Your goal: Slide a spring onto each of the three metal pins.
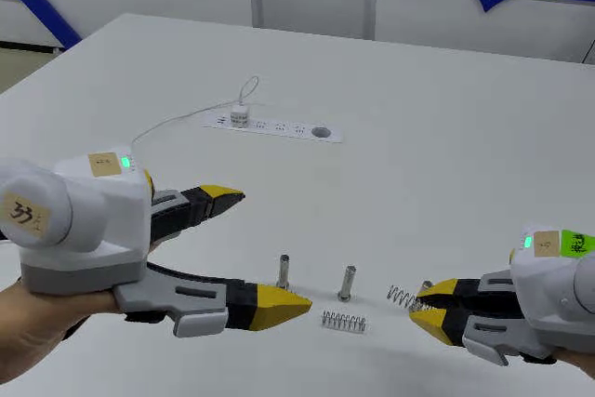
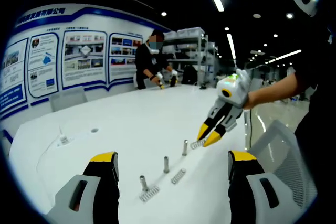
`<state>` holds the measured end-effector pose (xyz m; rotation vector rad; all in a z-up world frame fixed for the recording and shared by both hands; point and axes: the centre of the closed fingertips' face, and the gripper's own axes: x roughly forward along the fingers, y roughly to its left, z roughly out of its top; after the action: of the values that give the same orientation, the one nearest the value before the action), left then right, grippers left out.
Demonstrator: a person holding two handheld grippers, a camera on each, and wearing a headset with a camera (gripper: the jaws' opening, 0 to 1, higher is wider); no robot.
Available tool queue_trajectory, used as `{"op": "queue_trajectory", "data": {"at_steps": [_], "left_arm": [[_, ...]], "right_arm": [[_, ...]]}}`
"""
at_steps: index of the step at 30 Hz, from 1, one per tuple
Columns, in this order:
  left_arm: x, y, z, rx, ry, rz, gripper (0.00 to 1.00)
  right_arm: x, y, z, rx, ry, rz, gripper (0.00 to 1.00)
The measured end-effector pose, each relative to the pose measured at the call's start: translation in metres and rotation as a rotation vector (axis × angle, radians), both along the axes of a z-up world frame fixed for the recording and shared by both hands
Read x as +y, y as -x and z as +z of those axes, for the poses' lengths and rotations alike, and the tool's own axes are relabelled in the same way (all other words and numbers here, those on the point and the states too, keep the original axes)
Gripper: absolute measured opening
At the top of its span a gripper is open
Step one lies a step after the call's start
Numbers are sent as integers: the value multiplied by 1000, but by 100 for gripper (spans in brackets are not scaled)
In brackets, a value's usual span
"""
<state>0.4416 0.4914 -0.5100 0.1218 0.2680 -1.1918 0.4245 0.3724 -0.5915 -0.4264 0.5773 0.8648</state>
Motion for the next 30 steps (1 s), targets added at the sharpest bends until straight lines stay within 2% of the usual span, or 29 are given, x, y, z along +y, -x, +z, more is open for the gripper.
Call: {"op": "queue_trajectory", "data": {"at_steps": [4,5,7,9,11,15,19,23,26,30], "left_arm": [[-7,2,-3,-5,-12,-17,86],[-9,0,-7,-9,-29,-9,86],[-13,1,-11,-12,-36,-15,84],[-18,4,-12,-4,-31,-33,81],[-24,9,-14,-10,-37,-56,79],[-34,14,-16,-46,-58,-83,72],[-42,21,-15,-48,-53,-121,68],[-45,24,-16,-40,-51,-133,64],[-46,27,-16,-45,-58,-143,62],[-46,33,-18,-50,-71,-164,59]], "right_arm": [[6,3,8,-10,-7,15,11],[7,4,10,-16,0,25,11],[6,7,13,-29,40,53,11],[7,9,16,-34,45,65,11],[8,11,22,-41,48,81,11],[12,14,30,-50,35,100,11],[17,19,32,-54,35,119,11],[23,23,36,-55,18,134,11],[28,27,38,-54,19,152,11],[40,34,46,-44,-15,192,11]]}}
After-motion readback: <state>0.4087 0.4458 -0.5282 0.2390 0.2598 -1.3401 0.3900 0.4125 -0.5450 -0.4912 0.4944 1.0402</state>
